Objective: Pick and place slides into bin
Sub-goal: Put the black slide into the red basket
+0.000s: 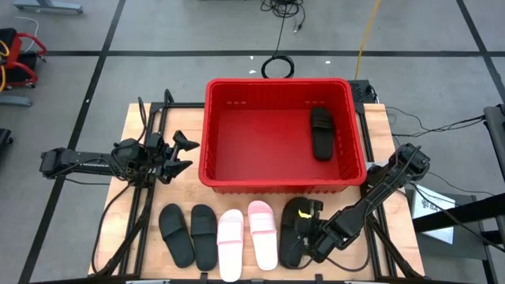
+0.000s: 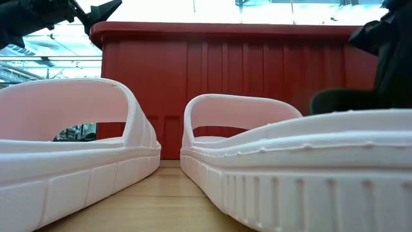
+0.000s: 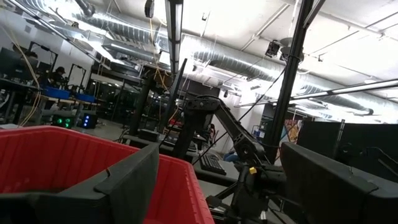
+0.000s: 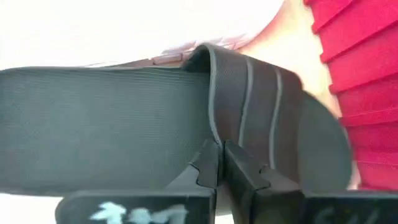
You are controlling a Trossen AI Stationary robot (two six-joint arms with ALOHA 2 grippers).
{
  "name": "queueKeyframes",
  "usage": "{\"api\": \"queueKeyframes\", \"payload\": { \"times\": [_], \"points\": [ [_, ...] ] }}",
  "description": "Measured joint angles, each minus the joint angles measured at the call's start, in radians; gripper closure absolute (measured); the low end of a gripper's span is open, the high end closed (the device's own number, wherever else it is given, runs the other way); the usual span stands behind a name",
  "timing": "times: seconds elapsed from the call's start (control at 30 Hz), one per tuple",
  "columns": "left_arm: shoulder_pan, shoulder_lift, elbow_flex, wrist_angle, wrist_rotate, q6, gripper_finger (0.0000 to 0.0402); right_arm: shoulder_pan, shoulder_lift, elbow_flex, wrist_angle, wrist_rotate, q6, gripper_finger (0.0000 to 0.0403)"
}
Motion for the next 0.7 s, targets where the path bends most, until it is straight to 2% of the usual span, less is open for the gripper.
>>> {"api": "queueKeyframes", "payload": {
  "times": [0.33, 0.7],
  "points": [
    [0.000, 0.000, 0.000, 0.000, 0.000, 0.000, 0.0062, 0.001, -0.081, 0.000, 0.059, -0.028, -0.078, 0.0401],
    [0.000, 0.000, 0.000, 0.000, 0.000, -0.001, 0.0062, -0.021, -0.206, 0.002, 0.245, -0.014, -0.330, 0.0402]
  ]
}}
